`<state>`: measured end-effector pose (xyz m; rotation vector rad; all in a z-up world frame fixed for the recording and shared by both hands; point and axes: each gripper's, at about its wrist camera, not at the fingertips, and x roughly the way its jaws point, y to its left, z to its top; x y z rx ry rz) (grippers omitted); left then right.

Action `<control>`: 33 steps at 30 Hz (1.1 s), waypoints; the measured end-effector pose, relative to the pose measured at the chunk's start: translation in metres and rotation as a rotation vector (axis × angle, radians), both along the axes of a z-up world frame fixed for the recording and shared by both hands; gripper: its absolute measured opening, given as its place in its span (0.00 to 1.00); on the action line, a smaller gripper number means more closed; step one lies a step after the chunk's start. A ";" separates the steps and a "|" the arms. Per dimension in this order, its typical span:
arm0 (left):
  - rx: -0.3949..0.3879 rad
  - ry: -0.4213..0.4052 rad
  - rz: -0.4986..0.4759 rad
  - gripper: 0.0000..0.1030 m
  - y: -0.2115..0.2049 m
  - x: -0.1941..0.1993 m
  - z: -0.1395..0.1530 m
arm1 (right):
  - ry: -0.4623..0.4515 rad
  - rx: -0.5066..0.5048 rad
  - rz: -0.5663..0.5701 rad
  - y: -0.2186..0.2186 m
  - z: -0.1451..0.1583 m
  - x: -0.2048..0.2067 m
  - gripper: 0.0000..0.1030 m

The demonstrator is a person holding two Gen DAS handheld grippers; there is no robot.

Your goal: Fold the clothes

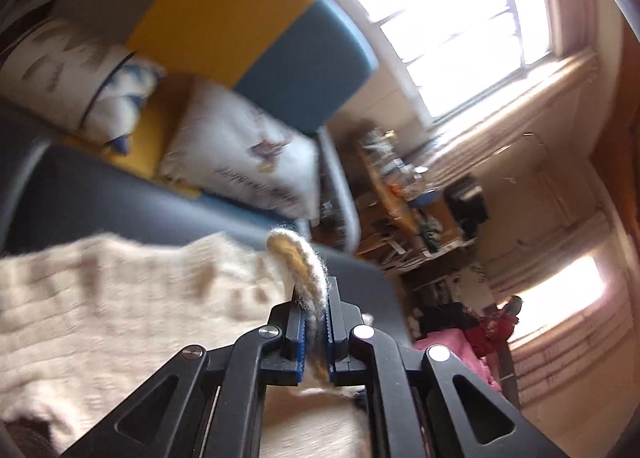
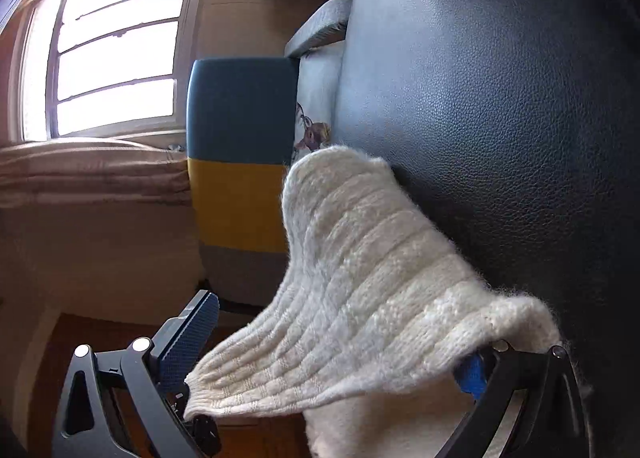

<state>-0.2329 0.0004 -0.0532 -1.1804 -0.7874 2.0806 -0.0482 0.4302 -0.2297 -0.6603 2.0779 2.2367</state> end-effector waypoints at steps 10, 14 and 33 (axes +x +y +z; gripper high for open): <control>-0.138 -0.186 0.025 0.06 -0.031 0.013 -0.116 | -0.151 0.581 0.134 -0.064 0.017 -0.028 1.00; -0.133 -0.193 0.019 0.06 -0.034 0.011 -0.126 | -0.143 0.597 0.153 -0.065 0.016 -0.027 1.00; -0.306 -0.100 0.080 0.05 -0.062 0.004 -0.102 | -0.129 0.431 0.165 -0.058 0.022 -0.030 0.97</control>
